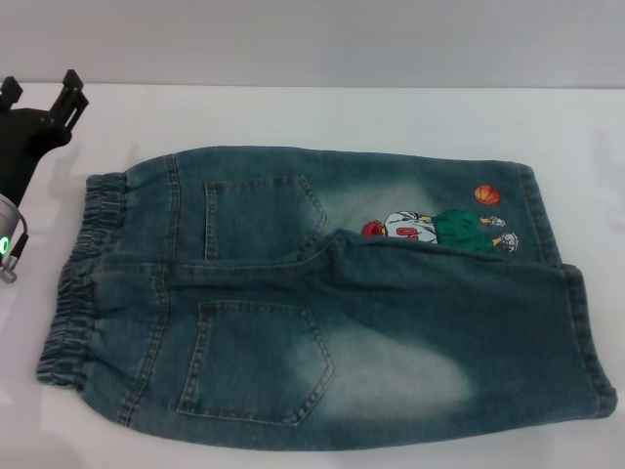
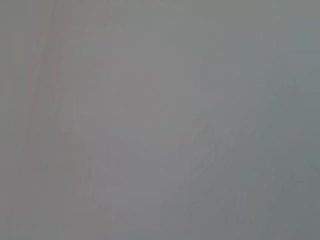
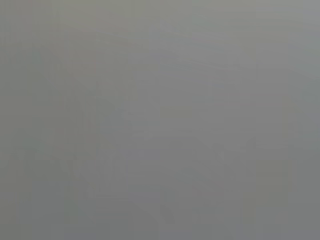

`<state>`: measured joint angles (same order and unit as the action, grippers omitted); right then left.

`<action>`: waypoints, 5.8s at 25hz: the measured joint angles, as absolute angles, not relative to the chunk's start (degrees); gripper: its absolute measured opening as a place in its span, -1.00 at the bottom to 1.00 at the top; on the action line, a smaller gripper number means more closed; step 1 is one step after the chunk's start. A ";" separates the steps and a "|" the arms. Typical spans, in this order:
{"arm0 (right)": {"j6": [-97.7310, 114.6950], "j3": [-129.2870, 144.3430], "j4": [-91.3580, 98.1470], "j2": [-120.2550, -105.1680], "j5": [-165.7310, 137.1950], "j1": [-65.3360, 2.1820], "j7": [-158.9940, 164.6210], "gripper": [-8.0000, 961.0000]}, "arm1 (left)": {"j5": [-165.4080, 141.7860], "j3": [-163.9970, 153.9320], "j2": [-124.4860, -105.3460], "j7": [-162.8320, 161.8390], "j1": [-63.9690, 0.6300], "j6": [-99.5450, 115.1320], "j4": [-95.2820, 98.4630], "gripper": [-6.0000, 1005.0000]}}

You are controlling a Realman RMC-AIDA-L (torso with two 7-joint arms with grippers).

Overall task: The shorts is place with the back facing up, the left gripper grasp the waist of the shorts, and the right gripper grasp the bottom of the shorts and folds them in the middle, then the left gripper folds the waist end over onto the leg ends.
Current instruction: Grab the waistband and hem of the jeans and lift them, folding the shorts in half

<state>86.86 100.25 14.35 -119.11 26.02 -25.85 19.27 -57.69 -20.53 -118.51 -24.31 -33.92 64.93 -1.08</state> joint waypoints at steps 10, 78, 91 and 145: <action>96.08 96.88 15.06 -119.09 26.02 -24.76 20.83 0.23 | -57.66 -24.07 -118.40 -24.36 -32.73 66.04 -1.43 0.65; 108.44 96.65 15.52 -119.19 25.93 -24.86 33.14 0.23 | -57.21 -25.05 -118.29 -24.25 -31.88 67.82 -0.76 0.63; 106.08 92.23 12.15 -119.09 26.02 -24.66 32.64 0.23 | -57.22 -23.53 -118.35 -24.66 -31.51 68.48 -0.79 0.63; 81.04 88.57 5.71 -115.00 21.56 -29.00 25.66 0.23 | -118.39 -41.80 -102.60 -123.24 -20.77 94.45 43.73 0.62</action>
<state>81.04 88.57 5.71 -115.00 21.56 -29.00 25.66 -118.39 -41.80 -102.60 -123.23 -20.77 94.45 43.73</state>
